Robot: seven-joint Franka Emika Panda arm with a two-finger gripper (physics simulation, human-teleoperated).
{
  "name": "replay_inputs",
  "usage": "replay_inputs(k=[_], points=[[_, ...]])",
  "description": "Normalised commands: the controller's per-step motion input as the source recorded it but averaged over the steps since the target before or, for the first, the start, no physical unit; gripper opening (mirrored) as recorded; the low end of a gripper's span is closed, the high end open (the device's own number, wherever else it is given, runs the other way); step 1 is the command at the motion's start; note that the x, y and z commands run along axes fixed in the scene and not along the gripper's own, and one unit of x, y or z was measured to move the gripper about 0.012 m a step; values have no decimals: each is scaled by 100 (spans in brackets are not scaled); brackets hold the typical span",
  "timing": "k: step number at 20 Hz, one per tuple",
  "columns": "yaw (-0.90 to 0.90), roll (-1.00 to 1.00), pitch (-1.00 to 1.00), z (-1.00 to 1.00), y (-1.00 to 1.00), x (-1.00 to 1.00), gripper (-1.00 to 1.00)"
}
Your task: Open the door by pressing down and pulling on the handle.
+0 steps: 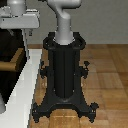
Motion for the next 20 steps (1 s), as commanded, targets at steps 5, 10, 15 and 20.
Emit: replay_inputs(k=[5, 10, 15, 20], points=[[0, 0, 0, 0, 0, 40, 100], [0, -3, 0, 0, 0, 0, 100], [0, -6, 0, 0, 0, 0, 100], [0, -6, 0, 0, 0, 0, 100]])
